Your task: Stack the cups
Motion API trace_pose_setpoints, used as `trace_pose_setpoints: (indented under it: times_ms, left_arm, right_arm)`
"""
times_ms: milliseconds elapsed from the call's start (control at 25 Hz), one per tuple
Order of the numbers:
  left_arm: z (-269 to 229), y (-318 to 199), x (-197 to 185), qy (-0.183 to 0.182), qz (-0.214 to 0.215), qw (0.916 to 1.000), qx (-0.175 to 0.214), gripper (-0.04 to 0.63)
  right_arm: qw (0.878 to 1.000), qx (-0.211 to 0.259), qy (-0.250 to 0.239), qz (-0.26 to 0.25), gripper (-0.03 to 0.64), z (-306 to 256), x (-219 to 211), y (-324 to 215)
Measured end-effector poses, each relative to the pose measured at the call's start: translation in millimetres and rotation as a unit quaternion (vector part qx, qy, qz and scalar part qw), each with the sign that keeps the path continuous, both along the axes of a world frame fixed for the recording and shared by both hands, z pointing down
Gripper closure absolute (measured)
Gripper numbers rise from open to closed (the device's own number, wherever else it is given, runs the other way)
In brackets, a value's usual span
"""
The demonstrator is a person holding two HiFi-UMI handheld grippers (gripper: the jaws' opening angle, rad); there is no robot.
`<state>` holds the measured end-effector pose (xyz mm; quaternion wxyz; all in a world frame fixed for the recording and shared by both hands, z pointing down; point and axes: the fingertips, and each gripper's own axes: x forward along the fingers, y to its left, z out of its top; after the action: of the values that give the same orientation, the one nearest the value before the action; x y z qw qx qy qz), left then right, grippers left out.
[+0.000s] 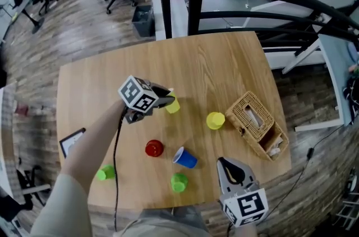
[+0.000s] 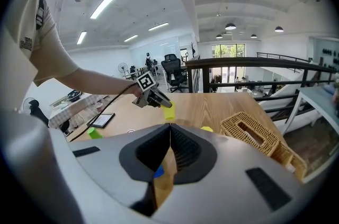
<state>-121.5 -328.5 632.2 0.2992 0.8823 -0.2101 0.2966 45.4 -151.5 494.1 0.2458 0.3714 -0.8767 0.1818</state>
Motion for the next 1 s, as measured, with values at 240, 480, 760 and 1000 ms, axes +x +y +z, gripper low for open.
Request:
trace_pose_setpoints:
  times_ms: [240, 480, 760, 1000]
  left_arm:
    - [-80.2, 18.5, 0.2, 0.045, -0.047, 0.9952, 0.073, 0.506]
    - [-176.7, 58.1, -6.4, 0.068, -0.087, 0.9797, 0.167, 0.508]
    - [-262.9, 115.3, -11.1, 0.109, -0.127, 0.9572, 0.236, 0.511]
    - [-311.9, 166.5, -22.1, 0.108, -0.171, 0.9343, 0.293, 0.511]
  right_arm:
    - [1.0, 0.031, -0.002, 0.0, 0.591, -33.5, 9.8, 12.2]
    - [0.998, 0.06, -0.004, 0.001, 0.591, -72.2, 16.7, 33.0]
    - [0.996, 0.085, -0.008, 0.005, 0.591, -104.1, 25.0, 64.2]
    - [0.995, 0.1, -0.011, -0.002, 0.591, -128.3, 27.2, 90.7]
